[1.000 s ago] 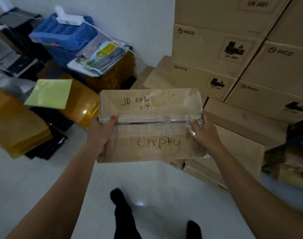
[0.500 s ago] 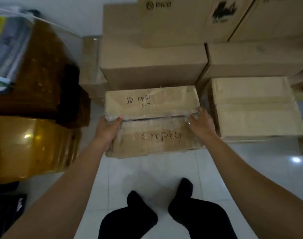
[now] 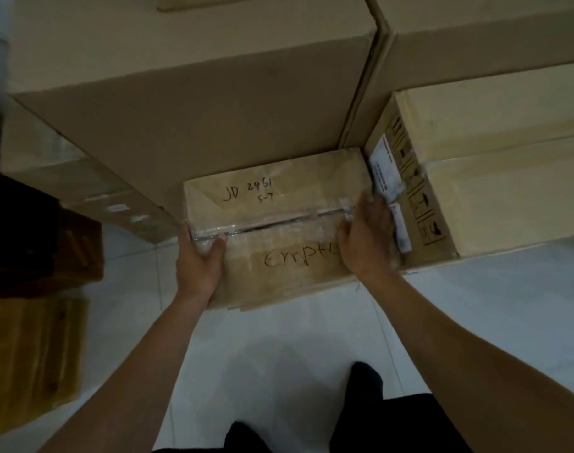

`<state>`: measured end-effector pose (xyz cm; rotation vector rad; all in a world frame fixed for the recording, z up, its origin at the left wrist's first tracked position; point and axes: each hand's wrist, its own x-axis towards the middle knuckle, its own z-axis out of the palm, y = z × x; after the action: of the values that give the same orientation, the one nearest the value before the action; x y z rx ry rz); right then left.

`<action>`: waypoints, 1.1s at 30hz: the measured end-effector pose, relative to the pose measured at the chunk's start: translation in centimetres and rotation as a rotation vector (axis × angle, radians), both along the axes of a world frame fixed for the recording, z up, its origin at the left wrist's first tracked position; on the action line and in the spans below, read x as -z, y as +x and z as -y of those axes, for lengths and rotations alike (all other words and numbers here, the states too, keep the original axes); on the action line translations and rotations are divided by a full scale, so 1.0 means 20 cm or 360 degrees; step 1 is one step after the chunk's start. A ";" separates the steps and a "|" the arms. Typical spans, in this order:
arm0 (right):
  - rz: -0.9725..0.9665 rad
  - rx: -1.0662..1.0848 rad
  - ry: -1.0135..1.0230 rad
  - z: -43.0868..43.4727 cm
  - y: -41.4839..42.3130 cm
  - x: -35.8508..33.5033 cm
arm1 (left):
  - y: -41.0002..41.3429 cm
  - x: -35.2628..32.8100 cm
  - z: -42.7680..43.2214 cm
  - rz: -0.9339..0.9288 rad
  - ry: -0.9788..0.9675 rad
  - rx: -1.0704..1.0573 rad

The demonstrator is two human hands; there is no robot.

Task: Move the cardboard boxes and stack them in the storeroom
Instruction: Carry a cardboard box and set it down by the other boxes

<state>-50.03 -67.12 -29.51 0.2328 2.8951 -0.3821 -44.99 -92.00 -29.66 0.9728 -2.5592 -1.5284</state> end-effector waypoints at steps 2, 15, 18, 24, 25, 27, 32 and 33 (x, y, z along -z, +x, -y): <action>-0.0066 -0.0064 0.0155 0.01 0.01 0.03 | 0.00 0.01 -0.01 0.0040 -0.0066 0.0005; 0.0257 -0.0344 -0.0415 0.07 0.03 -0.83 | -0.04 -0.88 -0.20 0.0161 -0.0236 0.0612; 0.0320 -0.0332 -0.0466 0.10 0.09 -1.11 | -0.02 -1.20 -0.24 0.0216 -0.0394 0.0851; 0.0335 -0.0124 -0.0494 0.16 0.38 -1.63 | 0.13 -1.73 -0.31 0.0223 -0.0562 0.1108; 0.0303 -0.0055 -0.0497 0.17 0.48 -1.73 | 0.19 -1.83 -0.31 0.0197 -0.0579 0.1173; 0.0262 0.0057 -0.0543 0.18 0.58 -1.83 | 0.25 -1.93 -0.31 0.0200 -0.0580 0.1239; 0.0074 0.0340 -0.0595 0.15 0.93 -2.12 | 0.45 -2.15 -0.35 0.0150 -0.0538 0.1505; 0.0057 0.0409 -0.0611 0.13 1.00 -2.17 | 0.48 -2.18 -0.38 0.0125 -0.0550 0.1545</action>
<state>-29.98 -69.63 13.93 0.5384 2.6896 -0.9510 -35.37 -84.49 14.01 -0.3313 -3.3875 -1.0100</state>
